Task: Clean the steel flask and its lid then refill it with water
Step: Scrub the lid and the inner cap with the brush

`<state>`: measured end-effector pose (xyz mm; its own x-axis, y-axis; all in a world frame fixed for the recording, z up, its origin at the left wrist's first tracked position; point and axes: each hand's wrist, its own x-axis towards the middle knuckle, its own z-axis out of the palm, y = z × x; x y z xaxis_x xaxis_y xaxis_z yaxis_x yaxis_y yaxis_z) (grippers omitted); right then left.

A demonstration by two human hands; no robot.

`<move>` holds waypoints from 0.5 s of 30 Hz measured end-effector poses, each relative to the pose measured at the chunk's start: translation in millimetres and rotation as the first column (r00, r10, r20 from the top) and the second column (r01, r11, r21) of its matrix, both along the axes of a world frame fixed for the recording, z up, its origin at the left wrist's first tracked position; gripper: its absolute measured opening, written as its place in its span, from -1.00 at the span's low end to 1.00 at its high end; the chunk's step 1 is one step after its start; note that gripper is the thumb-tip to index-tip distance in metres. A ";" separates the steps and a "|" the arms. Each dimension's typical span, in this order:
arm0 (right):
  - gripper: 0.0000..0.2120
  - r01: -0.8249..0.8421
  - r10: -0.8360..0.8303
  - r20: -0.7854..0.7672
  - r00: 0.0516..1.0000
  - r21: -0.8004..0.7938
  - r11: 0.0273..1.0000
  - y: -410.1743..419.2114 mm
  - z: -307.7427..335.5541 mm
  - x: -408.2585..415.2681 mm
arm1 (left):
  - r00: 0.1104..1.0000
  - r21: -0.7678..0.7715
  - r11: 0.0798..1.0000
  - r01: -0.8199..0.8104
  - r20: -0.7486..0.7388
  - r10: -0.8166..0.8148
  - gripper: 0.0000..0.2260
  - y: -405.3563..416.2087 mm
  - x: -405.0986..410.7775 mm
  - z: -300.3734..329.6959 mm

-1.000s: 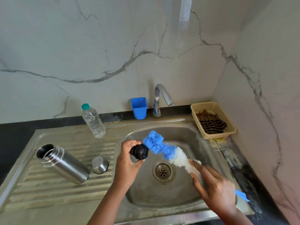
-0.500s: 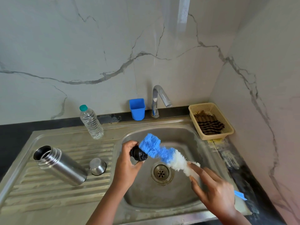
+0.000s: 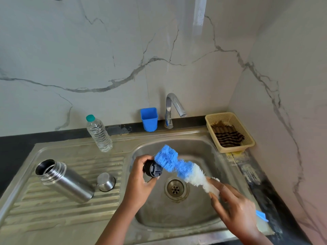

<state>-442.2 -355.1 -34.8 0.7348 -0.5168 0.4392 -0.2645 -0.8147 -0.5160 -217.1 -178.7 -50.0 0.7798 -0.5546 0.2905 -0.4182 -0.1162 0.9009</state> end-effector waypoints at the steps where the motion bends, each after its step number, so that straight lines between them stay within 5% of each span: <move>1: -0.64 0.011 -0.011 -0.013 1.000 0.024 1.000 -0.1 0.7 -0.2 | 0.999 -0.035 0.999 0.007 -0.049 -0.009 -0.33 -0.7 -0.4 -0.3; 7: -0.64 0.006 -0.007 0.008 1.000 0.091 0.996 6.0 0.6 2.5 | 0.865 -0.323 0.946 0.012 -0.472 -0.172 -0.43 -2.7 -5.1 10.1; 15: -0.63 -0.042 0.040 0.017 0.999 0.130 0.991 11.4 -5.1 -3.1 | 0.723 -0.487 0.872 -0.045 -0.619 -0.308 -0.28 1.1 5.8 15.7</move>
<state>-445.3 -343.7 -39.9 0.7507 -0.5397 0.3810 -0.2237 -0.7503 -0.6221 -211.3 -177.6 -34.3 0.7890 -0.6135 -0.0334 0.3244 0.3697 0.8707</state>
